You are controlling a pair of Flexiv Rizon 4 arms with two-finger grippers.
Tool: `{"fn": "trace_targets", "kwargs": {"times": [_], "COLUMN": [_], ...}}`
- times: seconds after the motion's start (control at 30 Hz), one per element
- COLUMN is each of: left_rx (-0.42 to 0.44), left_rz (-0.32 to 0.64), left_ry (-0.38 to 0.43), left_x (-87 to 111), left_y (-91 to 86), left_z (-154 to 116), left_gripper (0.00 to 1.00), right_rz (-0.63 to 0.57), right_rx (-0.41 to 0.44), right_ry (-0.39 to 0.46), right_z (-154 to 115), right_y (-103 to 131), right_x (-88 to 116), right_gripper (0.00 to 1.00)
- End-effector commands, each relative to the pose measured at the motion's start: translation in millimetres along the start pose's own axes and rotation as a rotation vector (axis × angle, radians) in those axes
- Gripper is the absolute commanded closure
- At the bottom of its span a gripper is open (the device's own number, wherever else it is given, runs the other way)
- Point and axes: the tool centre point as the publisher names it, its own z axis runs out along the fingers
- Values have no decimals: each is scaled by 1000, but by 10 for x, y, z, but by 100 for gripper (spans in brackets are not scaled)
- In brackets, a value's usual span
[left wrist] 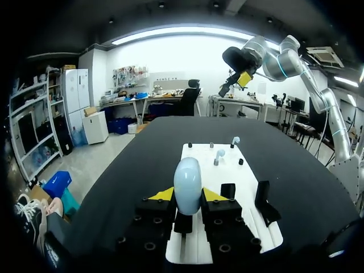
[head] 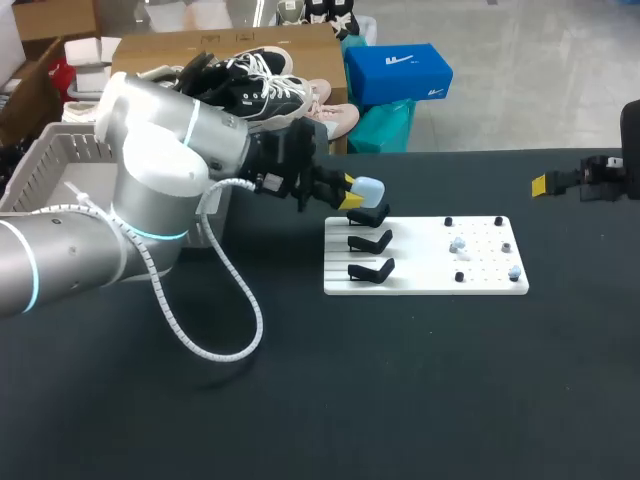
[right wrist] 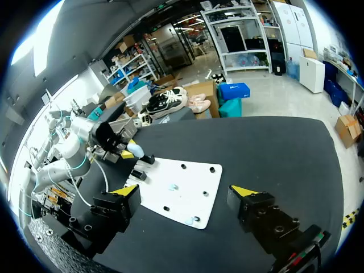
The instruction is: Pick up each earbud case from the left stands, insert the matching earbuds, close the lid, and place the case in the box.
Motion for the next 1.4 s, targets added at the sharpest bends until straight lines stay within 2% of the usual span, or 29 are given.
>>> {"fn": "trace_targets", "kwargs": {"times": [0.03, 0.13, 0.23, 0.47, 0.77, 1.4], "left_rx": [-39, -53, -65, -65, -67, -67], "left_rz": [6, 11, -22, -29, 35, 35], "left_ry": [-33, -64, -104, -161, -232, -232], "left_x": [-127, -253, -366, -524, -718, -718], "left_y": [-273, -406, -532, -804, -1088, -1088], "left_z": [-165, -226, -295, -395, -467, -467], "left_gripper": [100, 100, 100, 100, 100, 100], "right_rz": [-1, -1, -1, -1, -1, -1], "right_rx": [-4, -4, -4, -4, -4, -4], "right_ry": [0, 0, 0, 0, 0, 0], "right_z": [11, 11, 11, 11, 11, 11], "right_y": [-13, -13, -13, -13, -13, -13], "right_x": [-4, -4, -4, -4, -4, -4], "right_gripper": [0, 0, 0, 0, 0, 0]}}
